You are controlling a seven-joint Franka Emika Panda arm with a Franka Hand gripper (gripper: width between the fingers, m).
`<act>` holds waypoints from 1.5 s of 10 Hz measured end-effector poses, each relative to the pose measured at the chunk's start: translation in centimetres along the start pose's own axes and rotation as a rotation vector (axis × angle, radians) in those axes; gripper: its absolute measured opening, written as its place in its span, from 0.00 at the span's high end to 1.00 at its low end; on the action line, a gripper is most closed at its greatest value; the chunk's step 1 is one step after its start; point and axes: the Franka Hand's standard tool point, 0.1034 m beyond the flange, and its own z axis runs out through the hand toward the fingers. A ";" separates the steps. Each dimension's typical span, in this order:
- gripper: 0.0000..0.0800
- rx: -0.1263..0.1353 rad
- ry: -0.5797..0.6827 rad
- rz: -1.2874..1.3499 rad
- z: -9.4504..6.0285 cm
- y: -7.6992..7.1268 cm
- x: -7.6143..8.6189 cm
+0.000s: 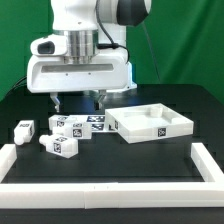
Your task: Assemble one leg
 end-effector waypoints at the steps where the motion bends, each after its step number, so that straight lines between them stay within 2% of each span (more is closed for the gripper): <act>1: 0.19 0.002 0.005 -0.017 0.1 -1.2 -0.2; 3: 0.19 -0.009 0.043 -0.031 0.3 -6.7 -1.9; 4: 0.19 -0.015 0.060 -0.019 0.4 -8.1 -2.5; 5: 0.19 -0.027 0.093 0.068 0.5 -6.7 -3.4; 9: 0.19 -0.030 0.092 0.061 0.6 -6.6 -3.2; 10: 0.19 -0.034 0.088 -0.007 0.9 -7.4 -2.9; 12: 0.19 -0.045 0.054 -0.121 2.7 -9.8 -3.1; 13: 0.19 -0.057 0.066 -0.123 3.0 -9.2 -3.5; 15: 0.19 -0.055 0.062 -0.123 3.0 -9.2 -3.4</act>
Offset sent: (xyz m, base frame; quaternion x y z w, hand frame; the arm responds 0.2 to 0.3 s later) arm -0.0393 0.0531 0.0023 -0.1048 0.0375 0.0089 0.9937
